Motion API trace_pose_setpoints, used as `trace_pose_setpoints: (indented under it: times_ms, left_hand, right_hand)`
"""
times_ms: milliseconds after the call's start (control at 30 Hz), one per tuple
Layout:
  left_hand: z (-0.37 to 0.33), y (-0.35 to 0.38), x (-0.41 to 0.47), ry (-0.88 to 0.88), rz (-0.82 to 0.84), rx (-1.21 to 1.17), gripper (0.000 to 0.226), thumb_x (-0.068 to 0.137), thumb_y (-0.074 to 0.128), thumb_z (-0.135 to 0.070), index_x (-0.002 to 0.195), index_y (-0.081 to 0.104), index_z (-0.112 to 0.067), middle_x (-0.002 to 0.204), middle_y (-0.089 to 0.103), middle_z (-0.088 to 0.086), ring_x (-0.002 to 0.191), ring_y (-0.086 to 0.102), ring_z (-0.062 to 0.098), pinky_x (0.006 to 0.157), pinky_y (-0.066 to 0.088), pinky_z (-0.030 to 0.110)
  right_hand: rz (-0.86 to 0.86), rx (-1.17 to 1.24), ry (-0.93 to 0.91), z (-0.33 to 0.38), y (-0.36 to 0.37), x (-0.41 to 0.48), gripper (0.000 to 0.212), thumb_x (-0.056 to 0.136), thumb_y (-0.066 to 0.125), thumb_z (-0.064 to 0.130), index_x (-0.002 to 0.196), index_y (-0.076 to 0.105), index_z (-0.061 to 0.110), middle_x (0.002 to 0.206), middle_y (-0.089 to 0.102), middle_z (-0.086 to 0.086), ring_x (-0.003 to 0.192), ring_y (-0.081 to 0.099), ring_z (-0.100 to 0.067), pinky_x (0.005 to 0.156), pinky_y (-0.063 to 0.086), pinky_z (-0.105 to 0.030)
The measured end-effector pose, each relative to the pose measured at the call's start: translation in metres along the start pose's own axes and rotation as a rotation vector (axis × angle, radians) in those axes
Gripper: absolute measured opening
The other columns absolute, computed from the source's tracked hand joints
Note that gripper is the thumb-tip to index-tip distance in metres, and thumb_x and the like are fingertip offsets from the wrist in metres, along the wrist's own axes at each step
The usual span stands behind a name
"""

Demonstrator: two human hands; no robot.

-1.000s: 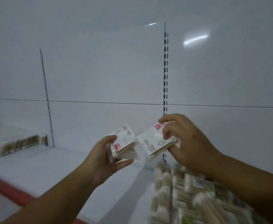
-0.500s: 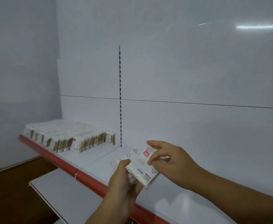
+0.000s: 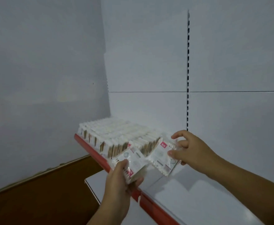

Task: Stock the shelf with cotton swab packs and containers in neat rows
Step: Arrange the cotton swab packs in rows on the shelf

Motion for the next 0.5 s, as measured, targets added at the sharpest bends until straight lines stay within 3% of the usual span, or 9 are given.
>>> trace_pose_setpoints:
  times_ms: [167, 300, 367, 433, 500]
  left_hand:
    - [-0.053, -0.062, 0.062, 0.003, 0.096, -0.173, 0.030, 0.086, 0.055, -0.023, 0.114, 0.060, -0.014, 0.092, 0.074, 0.016, 0.070, 0.073, 0.031, 0.049, 0.058, 0.035]
    - [-0.063, -0.079, 0.107, -0.142, 0.239, -0.198, 0.042, 0.071, 0.059, -0.022, 0.111, 0.063, -0.012, 0.097, 0.072, 0.021, 0.075, 0.072, 0.038, 0.052, 0.059, 0.044]
    - [-0.067, -0.078, 0.120, -0.244, 0.354, -0.183, 0.048, 0.061, 0.069, -0.020, 0.107, 0.068, -0.009, 0.096, 0.072, 0.023, 0.072, 0.071, 0.040, 0.049, 0.058, 0.045]
    - [-0.069, -0.077, 0.131, -0.335, 0.434, -0.170, 0.056, 0.043, 0.083, -0.017, 0.097, 0.076, -0.004, 0.092, 0.072, 0.024, 0.069, 0.070, 0.040, 0.047, 0.057, 0.045]
    - [-0.070, -0.074, 0.142, -0.434, 0.516, -0.201, 0.064, 0.028, 0.090, -0.015, 0.089, 0.077, -0.004, 0.092, 0.071, 0.025, 0.070, 0.070, 0.042, 0.049, 0.056, 0.049]
  right_hand:
    - [-0.131, -0.289, -0.110, -0.024, 0.065, 0.072, 0.025, 0.078, 0.074, 0.028, 0.095, 0.056, 0.033, 0.099, 0.059, 0.016, 0.095, 0.057, -0.006, 0.073, 0.041, -0.018]
    - [-0.227, -0.637, -0.232, -0.037, 0.136, 0.124, 0.031, 0.084, 0.067, 0.035, 0.112, 0.064, 0.024, 0.108, 0.057, 0.008, 0.102, 0.053, -0.013, 0.080, 0.041, -0.024]
    - [-0.253, -0.809, -0.267, -0.043, 0.158, 0.142, 0.033, 0.080, 0.071, 0.038, 0.108, 0.070, 0.021, 0.105, 0.060, 0.003, 0.099, 0.053, -0.019, 0.081, 0.044, -0.031]
    - [-0.288, -0.827, -0.282, -0.046, 0.169, 0.147, 0.031, 0.073, 0.078, 0.037, 0.097, 0.075, 0.017, 0.094, 0.062, 0.000, 0.087, 0.056, -0.022, 0.073, 0.048, -0.035]
    - [-0.321, -0.821, -0.287, -0.049, 0.176, 0.146, 0.032, 0.076, 0.069, 0.040, 0.093, 0.075, 0.014, 0.088, 0.064, -0.003, 0.080, 0.059, -0.024, 0.067, 0.050, -0.038]
Point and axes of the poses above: each hand's wrist, its own x-axis towards the middle knuckle, its own y-axis out of the palm, z = x × y, the point moved 6 cm from there along x, towards the middle knuckle
